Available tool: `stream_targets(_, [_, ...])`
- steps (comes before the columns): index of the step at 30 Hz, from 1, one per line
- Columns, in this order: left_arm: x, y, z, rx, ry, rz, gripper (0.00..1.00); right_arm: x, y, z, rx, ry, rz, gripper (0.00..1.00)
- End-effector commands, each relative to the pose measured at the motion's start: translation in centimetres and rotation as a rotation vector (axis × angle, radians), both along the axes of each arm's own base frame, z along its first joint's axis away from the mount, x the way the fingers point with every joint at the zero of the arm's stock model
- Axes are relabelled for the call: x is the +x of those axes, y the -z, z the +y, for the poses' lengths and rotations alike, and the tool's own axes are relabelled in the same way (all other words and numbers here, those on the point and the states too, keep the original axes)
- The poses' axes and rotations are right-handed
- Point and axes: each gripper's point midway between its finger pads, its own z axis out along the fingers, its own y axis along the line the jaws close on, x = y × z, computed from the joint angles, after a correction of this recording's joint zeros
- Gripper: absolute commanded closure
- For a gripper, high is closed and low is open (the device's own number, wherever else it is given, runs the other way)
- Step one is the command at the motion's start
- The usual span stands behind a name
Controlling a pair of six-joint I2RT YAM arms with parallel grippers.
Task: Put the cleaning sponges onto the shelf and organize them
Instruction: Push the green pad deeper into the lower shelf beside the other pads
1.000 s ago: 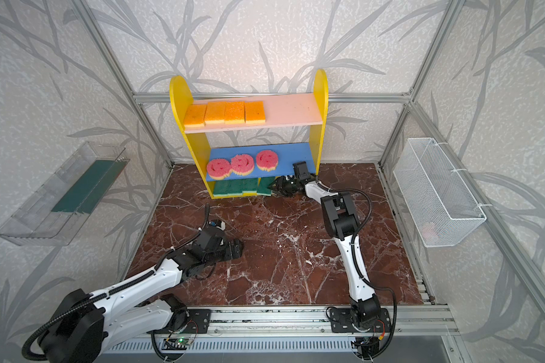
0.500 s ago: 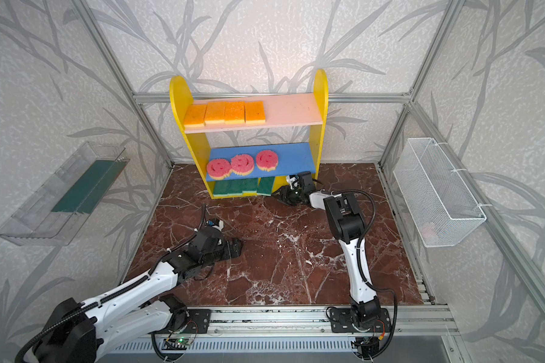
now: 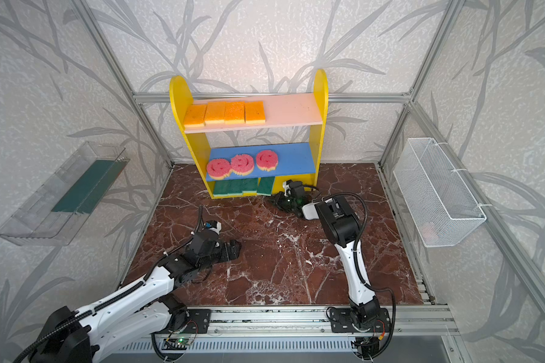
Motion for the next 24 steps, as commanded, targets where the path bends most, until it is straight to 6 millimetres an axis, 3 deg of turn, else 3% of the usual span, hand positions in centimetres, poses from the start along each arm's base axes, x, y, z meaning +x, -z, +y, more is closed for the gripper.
stream_targets(1, [-0.4, 0.5, 0.9, 0.018, -0.025, 0.006, 0.04, 0.7, 1.6, -0.1, -0.001, 0.063, 0.021, 0.88])
stream_targets(10, [-0.3, 0.6, 1.1, 0.029, -0.028, 0.004, 0.04, 2.2, 2.6, -0.9, -0.032, 0.13, 0.043, 0.97])
stream_targets(24, [0.2, 0.8, 0.8, 0.051, -0.024, 0.016, 0.03, 4.7, 2.5, -1.8, -0.035, 0.167, 0.046, 0.99])
